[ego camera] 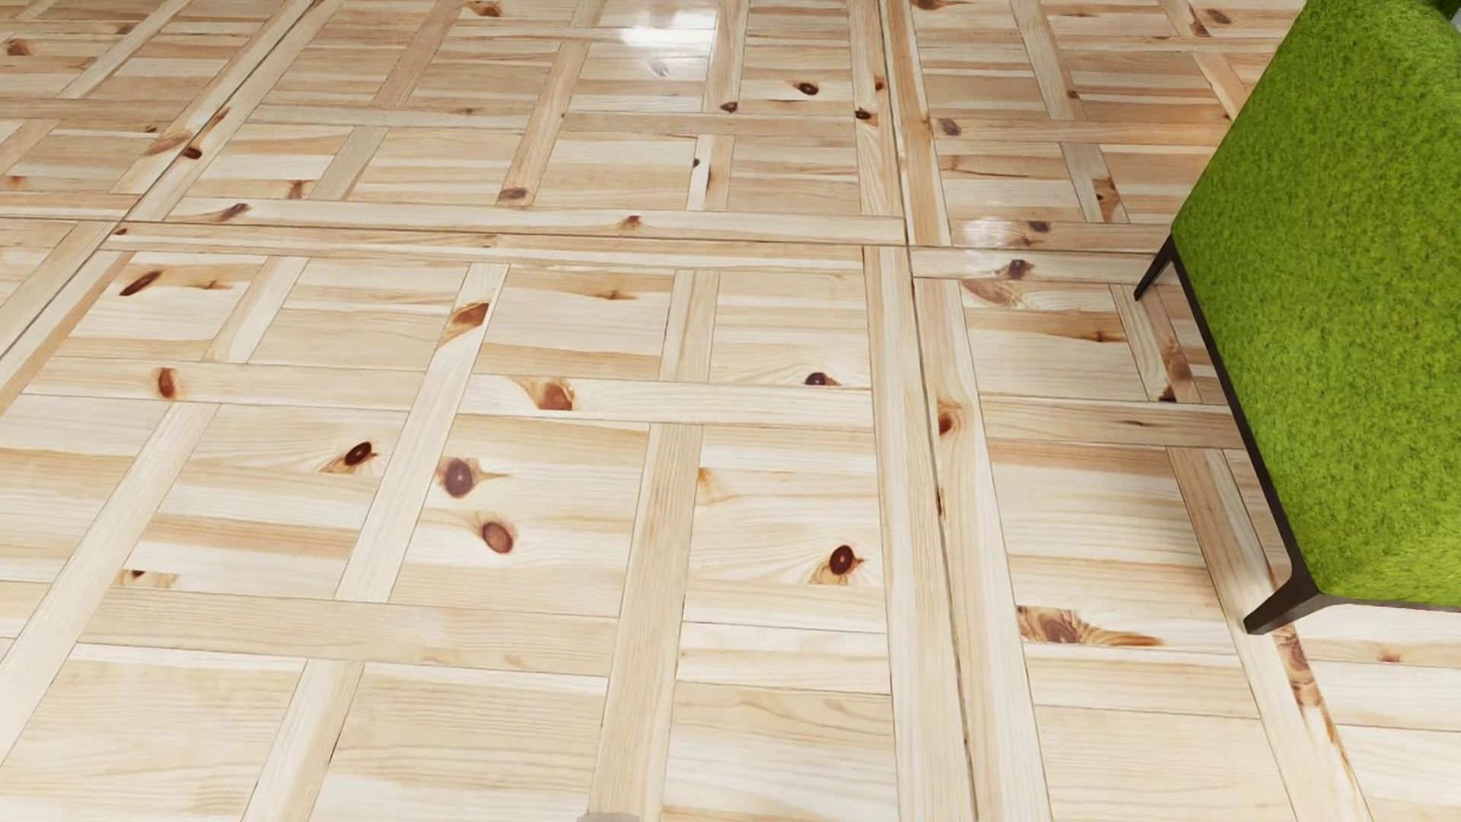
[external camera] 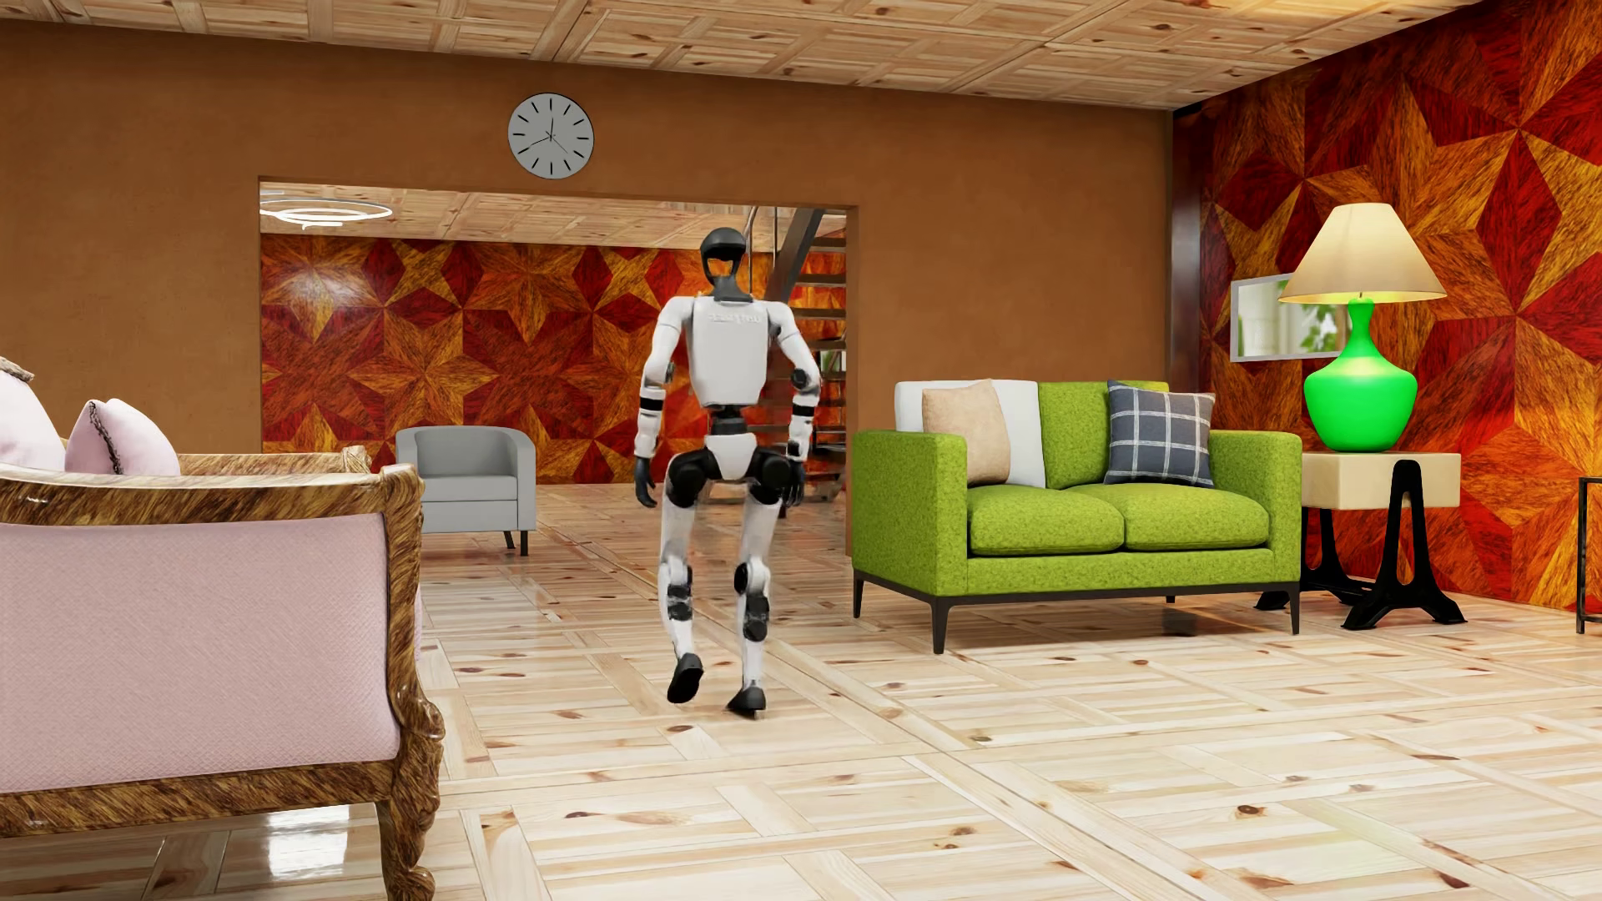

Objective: Approach the dark gray armchair

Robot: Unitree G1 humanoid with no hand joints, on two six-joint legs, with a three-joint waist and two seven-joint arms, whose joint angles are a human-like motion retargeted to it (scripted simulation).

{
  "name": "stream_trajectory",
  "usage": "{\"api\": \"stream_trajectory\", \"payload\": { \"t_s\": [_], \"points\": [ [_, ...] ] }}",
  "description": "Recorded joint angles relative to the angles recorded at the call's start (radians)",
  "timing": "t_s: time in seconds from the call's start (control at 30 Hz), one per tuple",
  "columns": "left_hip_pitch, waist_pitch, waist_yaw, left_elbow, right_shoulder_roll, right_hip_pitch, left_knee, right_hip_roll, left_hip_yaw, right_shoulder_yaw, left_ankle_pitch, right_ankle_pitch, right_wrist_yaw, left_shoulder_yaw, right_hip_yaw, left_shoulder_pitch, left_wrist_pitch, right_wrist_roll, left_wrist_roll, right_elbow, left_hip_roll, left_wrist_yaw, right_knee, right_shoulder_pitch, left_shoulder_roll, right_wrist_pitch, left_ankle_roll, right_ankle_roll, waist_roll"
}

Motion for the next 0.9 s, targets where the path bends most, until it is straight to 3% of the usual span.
{"api": "stream_trajectory", "payload": {
  "t_s": [0.03, 0.13, 0.2, 0.23, 0.27, 0.3, 0.33, 0.37, 0.4, 0.47, 0.5, 0.53, 0.6, 0.63, 0.67, 0.7, 0.73, 0.77, 0.8, 0.83, 0.87, 0.9],
  "points": [
    [-0.056, 0.006, 0.058, 0.014, -0.008, 0.108, -0.120, -0.030, 0.000, -0.059, -0.002, -0.057, 0.000, -0.011, 0.000, 0.031, 0.000, 0.000, 0.000, -0.058, -0.031, 0.000, -0.038, -0.031, -0.002, 0.000, 0.000, 0.000, -0.010],
    [-0.181, -0.030, 0.170, 0.049, -0.029, 0.328, -0.612, -0.069, 0.000, -0.228, 0.092, -0.207, 0.000, -0.042, 0.000, 0.105, 0.000, 0.000, 0.000, -0.214, -0.026, 0.000, -0.116, -0.154, -0.009, 0.000, 0.000, 0.000, -0.007],
    [-0.226, -0.064, 0.216, 0.055, -0.051, 0.425, -0.774, -0.096, 0.000, -0.289, 0.065, -0.234, 0.000, -0.047, 0.000, 0.141, 0.000, 0.000, 0.000, -0.297, -0.009, 0.000, -0.122, -0.211, -0.006, 0.000, 0.000, 0.000, 0.003],
    [-0.243, -0.064, 0.263, 0.061, -0.051, 0.463, -0.723, -0.152, 0.000, -0.317, 0.075, -0.200, 0.000, -0.046, 0.000, 0.154, 0.000, 0.000, 0.000, -0.315, -0.006, 0.000, -0.100, -0.221, -0.006, 0.000, 0.000, 0.000, -0.007],
    [-0.288, -0.066, 0.282, 0.087, -0.041, 0.475, -0.585, -0.206, 0.000, -0.334, 0.150, -0.122, 0.000, -0.060, 0.000, 0.150, 0.000, 0.000, 0.000, -0.317, -0.019, 0.000, -0.040, -0.214, -0.007, 0.000, 0.000, 0.000, -0.030],
    [-0.300, -0.052, 0.274, 0.140, -0.012, 0.465, -0.454, -0.264, 0.000, -0.336, 0.163, 0.019, 0.000, -0.082, 0.000, 0.129, 0.000, 0.000, 0.000, -0.282, -0.064, 0.000, 0.077, -0.189, -0.010, 0.000, 0.000, 0.000, -0.069],
    [-0.249, -0.043, 0.245, 0.172, -0.002, 0.405, -0.388, -0.285, 0.000, -0.329, 0.114, 0.179, 0.000, -0.085, 0.000, 0.094, 0.000, 0.000, 0.000, -0.244, -0.091, 0.000, 0.267, -0.161, -0.019, 0.000, 0.000, 0.000, -0.075],
    [-0.198, -0.050, 0.207, 0.145, -0.008, 0.276, -0.370, -0.256, 0.000, -0.275, 0.053, 0.295, 0.000, -0.060, 0.000, 0.085, 0.000, 0.000, 0.000, -0.204, -0.107, 0.000, 0.534, -0.149, -0.037, 0.000, 0.000, 0.000, -0.062],
    [-0.103, -0.037, 0.131, 0.101, -0.001, 0.168, -0.407, -0.259, 0.000, -0.212, 0.037, 0.284, 0.000, -0.043, 0.000, 0.070, 0.000, 0.000, 0.000, -0.150, -0.148, 0.000, 0.747, -0.144, -0.046, 0.000, 0.000, 0.000, -0.071],
    [0.075, -0.029, -0.030, -0.017, 0.007, -0.041, -0.516, -0.197, 0.000, -0.148, 0.045, 0.264, 0.000, 0.009, 0.000, 0.012, 0.000, 0.000, 0.000, -0.076, -0.167, 0.000, 0.889, -0.071, -0.065, 0.000, 0.000, 0.000, -0.023],
    [0.183, -0.024, -0.092, -0.089, 0.006, -0.126, -0.582, -0.171, 0.000, -0.163, 0.045, 0.291, 0.000, 0.018, 0.000, -0.014, 0.000, 0.000, 0.000, -0.064, -0.166, 0.000, 0.821, -0.002, -0.072, 0.000, 0.000, 0.000, 0.004],
    [0.279, -0.019, -0.135, -0.156, 0.041, -0.196, -0.638, -0.153, 0.000, -0.069, 0.040, 0.365, 0.000, 0.059, 0.000, -0.043, 0.000, 0.000, 0.000, 0.103, -0.162, 0.000, 0.658, -0.003, -0.068, 0.000, 0.000, 0.000, 0.004],
    [0.448, -0.026, -0.218, -0.300, 0.019, -0.298, -0.728, -0.141, 0.000, 0.032, 0.012, 0.498, 0.000, 0.101, 0.000, -0.100, 0.000, 0.000, 0.000, 0.124, -0.140, 0.000, 0.231, 0.092, -0.066, 0.000, 0.000, 0.000, 0.019],
    [0.517, -0.032, -0.250, -0.355, 0.025, -0.318, -0.746, -0.153, 0.000, 0.056, -0.022, 0.357, 0.000, 0.131, 0.000, -0.137, 0.000, 0.000, 0.000, 0.149, -0.133, 0.000, 0.035, 0.125, -0.054, 0.000, 0.000, 0.000, 0.008],
    [0.562, -0.042, -0.284, -0.396, 0.023, -0.344, -0.749, -0.166, 0.000, 0.093, -0.062, 0.054, 0.000, 0.144, 0.000, -0.169, 0.000, 0.000, 0.000, 0.157, -0.124, 0.000, -0.074, 0.156, -0.041, 0.000, 0.000, 0.000, -0.001],
    [0.595, -0.050, -0.314, -0.418, 0.025, -0.372, -0.737, -0.181, 0.000, 0.108, -0.099, -0.147, 0.000, 0.169, 0.000, -0.190, 0.000, 0.000, 0.000, 0.167, -0.104, 0.000, -0.049, 0.183, -0.034, 0.000, 0.000, 0.000, -0.007],
    [0.627, -0.046, -0.350, -0.419, 0.028, -0.397, -0.714, -0.177, 0.000, 0.130, -0.097, -0.152, 0.000, 0.189, 0.000, -0.201, 0.000, 0.000, 0.000, 0.178, -0.084, 0.000, -0.055, 0.203, -0.033, 0.000, 0.000, 0.000, -0.006],
    [0.672, -0.040, -0.370, -0.388, 0.028, -0.417, -0.688, -0.159, 0.000, 0.146, -0.050, 0.029, 0.000, 0.209, 0.000, -0.198, 0.000, 0.000, 0.000, 0.194, -0.058, 0.000, -0.035, 0.216, -0.042, 0.000, 0.000, 0.000, 0.005],
    [0.668, -0.060, -0.363, -0.348, 0.032, -0.453, -0.625, -0.129, 0.000, 0.159, 0.075, 0.290, 0.000, 0.221, 0.000, -0.181, 0.000, 0.000, 0.000, 0.207, -0.042, 0.000, 0.009, 0.220, -0.056, 0.000, 0.000, 0.000, 0.019],
    [0.625, -0.065, -0.346, -0.263, 0.033, -0.458, -0.465, -0.082, 0.000, 0.186, 0.274, 0.422, 0.000, 0.206, 0.000, -0.161, 0.000, 0.000, 0.000, 0.224, 0.006, 0.000, 0.092, 0.209, -0.080, 0.000, 0.000, 0.000, 0.053],
    [0.580, -0.052, -0.321, -0.165, 0.029, -0.404, -0.295, -0.051, 0.000, 0.178, 0.441, 0.419, 0.000, 0.177, 0.000, -0.138, 0.000, 0.000, 0.000, 0.222, 0.021, 0.000, 0.149, 0.190, -0.099, 0.000, 0.000, 0.000, 0.059],
    [0.462, -0.042, -0.297, -0.083, 0.041, -0.343, -0.081, -0.025, 0.000, 0.163, 0.429, 0.394, 0.000, 0.126, 0.000, -0.126, 0.000, 0.000, 0.000, 0.204, 0.020, 0.000, 0.156, 0.152, -0.089, 0.000, 0.000, 0.000, 0.047]
  ]
}}
